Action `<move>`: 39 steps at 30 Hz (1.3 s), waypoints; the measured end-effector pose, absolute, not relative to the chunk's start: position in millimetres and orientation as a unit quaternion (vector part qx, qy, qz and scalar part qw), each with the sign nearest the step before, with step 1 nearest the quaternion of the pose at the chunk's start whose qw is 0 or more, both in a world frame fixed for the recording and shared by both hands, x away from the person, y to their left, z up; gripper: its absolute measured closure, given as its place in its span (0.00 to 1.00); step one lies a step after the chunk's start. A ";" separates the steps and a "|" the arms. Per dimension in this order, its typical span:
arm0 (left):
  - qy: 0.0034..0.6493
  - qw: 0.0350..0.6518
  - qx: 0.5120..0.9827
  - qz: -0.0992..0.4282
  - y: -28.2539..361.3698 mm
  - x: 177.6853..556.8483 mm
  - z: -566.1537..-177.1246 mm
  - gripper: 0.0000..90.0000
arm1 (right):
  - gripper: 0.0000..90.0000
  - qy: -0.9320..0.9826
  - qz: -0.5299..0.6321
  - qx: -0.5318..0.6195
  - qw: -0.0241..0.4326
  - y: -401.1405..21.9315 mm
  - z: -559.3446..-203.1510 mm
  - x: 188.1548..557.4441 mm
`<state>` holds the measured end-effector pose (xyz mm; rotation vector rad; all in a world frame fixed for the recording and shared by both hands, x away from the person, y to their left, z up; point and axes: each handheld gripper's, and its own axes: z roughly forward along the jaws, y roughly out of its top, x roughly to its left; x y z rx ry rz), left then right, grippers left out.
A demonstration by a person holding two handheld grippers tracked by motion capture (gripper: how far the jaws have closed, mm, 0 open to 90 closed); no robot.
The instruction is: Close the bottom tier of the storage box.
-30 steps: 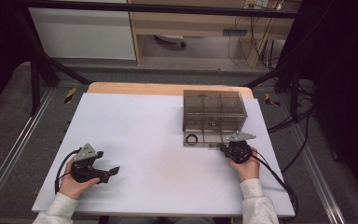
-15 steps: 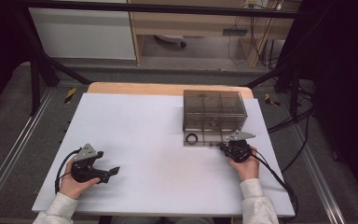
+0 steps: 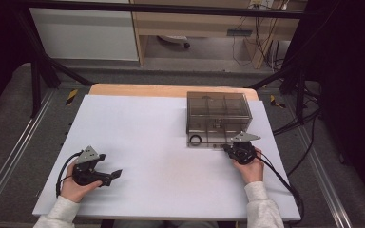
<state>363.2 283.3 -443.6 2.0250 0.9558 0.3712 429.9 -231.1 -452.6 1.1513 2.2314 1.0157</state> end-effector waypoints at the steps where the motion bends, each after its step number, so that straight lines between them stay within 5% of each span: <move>1: 0.382 0.422 0.809 0.148 283.4 363.2 -443.6 0.05 | 1.00 0.804 0.367 0.416 0.214 -231.1 -452.5 430.0; 39: 0.383 0.420 0.809 0.148 283.4 363.9 -445.0 0.05 | 1.00 0.801 0.370 0.414 0.223 -231.5 -453.1 443.7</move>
